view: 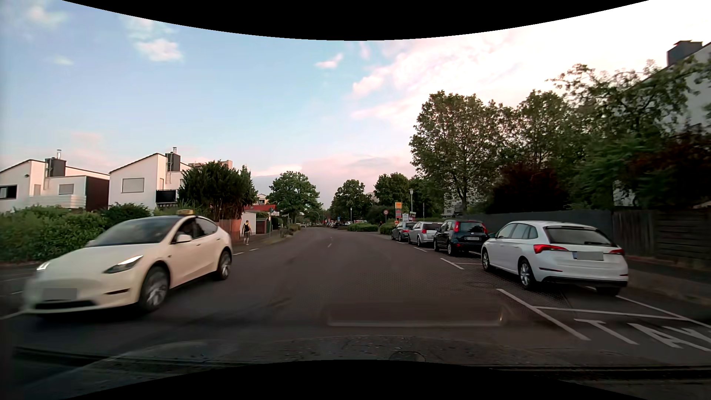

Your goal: Follow the waypoints while adhering to traffic rules and regulations

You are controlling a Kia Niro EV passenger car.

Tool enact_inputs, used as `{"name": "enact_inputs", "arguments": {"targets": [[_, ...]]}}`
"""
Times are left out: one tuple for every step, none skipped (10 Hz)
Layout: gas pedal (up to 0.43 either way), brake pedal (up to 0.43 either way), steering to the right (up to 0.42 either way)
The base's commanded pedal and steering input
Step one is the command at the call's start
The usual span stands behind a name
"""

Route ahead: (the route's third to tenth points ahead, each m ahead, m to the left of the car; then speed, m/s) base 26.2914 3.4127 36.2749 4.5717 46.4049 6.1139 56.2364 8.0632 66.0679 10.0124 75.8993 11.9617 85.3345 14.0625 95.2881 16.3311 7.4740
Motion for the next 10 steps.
{"name": "enact_inputs", "arguments": {"targets": [[0.02, 0.0, -0.014], [0.02, 0.0, -0.016], [0.02, 0.0, -0.019], [0.02, 0.0, -0.02], [0.02, 0.0, -0.021], [0.028, 0.0, -0.022], [0.028, 0.0, -0.022], [0.028, 0.0, -0.022], [0.028, 0.0, -0.022], [0.028, 0.0, -0.022]]}}
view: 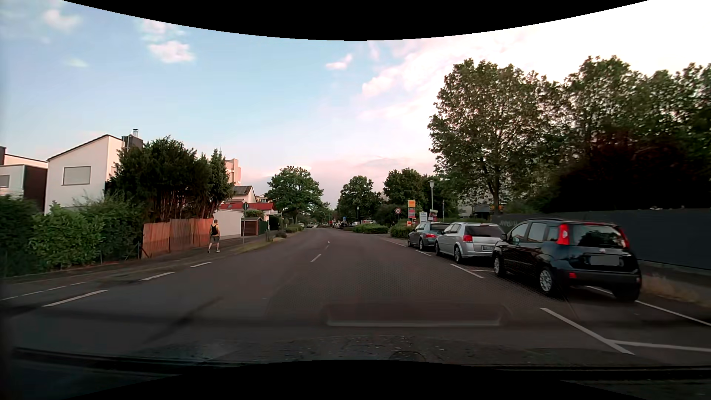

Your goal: Follow the waypoints while adhering to traffic rules and regulations

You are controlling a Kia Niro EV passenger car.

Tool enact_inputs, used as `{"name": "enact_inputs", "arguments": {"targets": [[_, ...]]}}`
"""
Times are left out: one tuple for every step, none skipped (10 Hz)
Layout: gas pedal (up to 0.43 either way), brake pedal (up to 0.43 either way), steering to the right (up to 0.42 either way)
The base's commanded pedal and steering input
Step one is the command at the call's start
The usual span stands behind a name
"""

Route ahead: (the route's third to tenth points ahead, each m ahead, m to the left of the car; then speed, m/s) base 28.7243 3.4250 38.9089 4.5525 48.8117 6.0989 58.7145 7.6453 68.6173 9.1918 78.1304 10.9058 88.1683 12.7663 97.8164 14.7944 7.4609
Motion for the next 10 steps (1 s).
{"name": "enact_inputs", "arguments": {"targets": [[0.028, 0.0, -0.022], [0.028, 0.0, -0.021], [0.028, 0.0, -0.021], [0.028, 0.0, -0.02], [0.028, 0.0, -0.02], [0.028, 0.0, -0.02], [0.028, 0.0, -0.02], [0.028, 0.0, -0.021], [0.028, 0.0, -0.023], [0.028, 0.0, -0.024]]}}
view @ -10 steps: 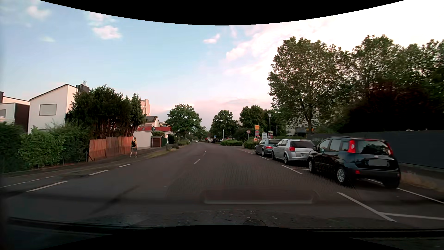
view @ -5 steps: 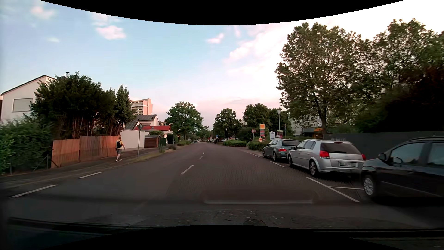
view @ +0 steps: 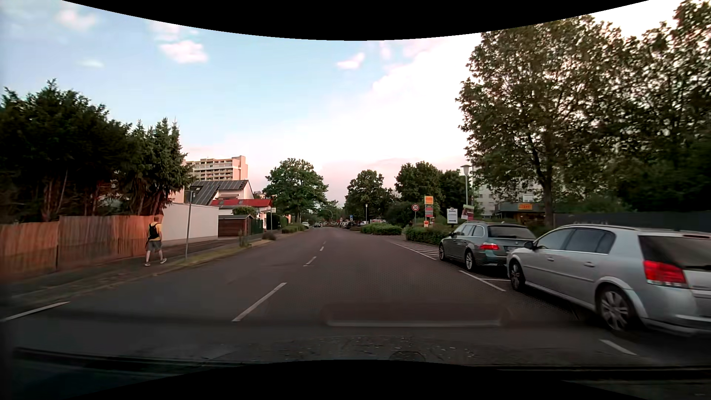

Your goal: Follow the waypoints while adhering to traffic rules and regulations

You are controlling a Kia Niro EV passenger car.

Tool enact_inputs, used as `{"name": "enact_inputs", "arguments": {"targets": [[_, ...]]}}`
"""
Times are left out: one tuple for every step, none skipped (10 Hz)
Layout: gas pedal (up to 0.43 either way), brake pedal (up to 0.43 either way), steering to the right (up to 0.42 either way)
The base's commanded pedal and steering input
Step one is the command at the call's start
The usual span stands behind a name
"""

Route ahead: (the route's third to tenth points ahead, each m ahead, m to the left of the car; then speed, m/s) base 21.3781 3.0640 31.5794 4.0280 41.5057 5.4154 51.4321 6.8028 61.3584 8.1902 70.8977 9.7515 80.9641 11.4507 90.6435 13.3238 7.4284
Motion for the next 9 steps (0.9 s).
{"name": "enact_inputs", "arguments": {"targets": [[0.028, 0.0, -0.024], [0.028, 0.0, -0.024], [0.028, 0.0, -0.024], [0.028, 0.0, -0.024], [0.028, 0.0, -0.024], [0.028, 0.0, -0.024], [0.028, 0.0, -0.024], [0.028, 0.0, -0.024], [0.028, 0.0, -0.024]]}}
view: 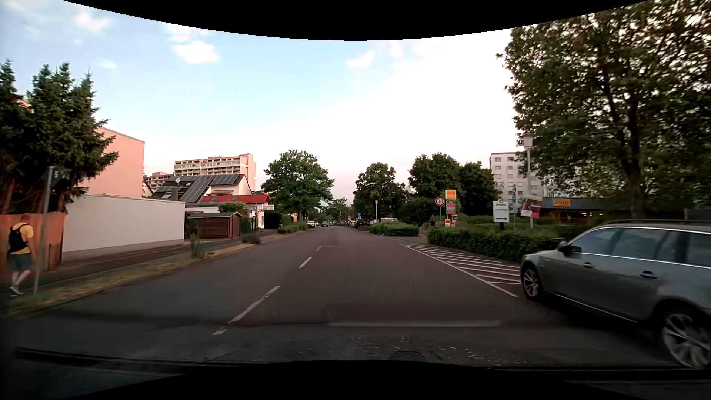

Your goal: Follow the waypoints while adhering to traffic rules and regulations

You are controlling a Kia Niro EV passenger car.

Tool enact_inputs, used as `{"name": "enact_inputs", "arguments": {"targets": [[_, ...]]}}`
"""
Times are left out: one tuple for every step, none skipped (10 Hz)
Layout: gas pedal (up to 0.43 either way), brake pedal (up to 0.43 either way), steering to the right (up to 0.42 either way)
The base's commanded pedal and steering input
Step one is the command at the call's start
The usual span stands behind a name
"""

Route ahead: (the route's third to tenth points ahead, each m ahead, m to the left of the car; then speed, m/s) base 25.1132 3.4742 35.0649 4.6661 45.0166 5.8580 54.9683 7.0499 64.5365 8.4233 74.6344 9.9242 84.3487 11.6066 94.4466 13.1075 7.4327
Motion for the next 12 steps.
{"name": "enact_inputs", "arguments": {"targets": [[0.028, 0.0, -0.024], [0.028, 0.0, -0.024], [0.028, 0.0, -0.024], [0.028, 0.0, -0.024], [0.028, 0.0, -0.024], [0.028, 0.0, -0.024], [0.028, 0.0, -0.024], [0.028, 0.0, -0.024], [0.028, 0.0, -0.023], [0.028, 0.0, -0.023], [0.028, 0.0, -0.023], [0.039, 0.0, -0.023]]}}
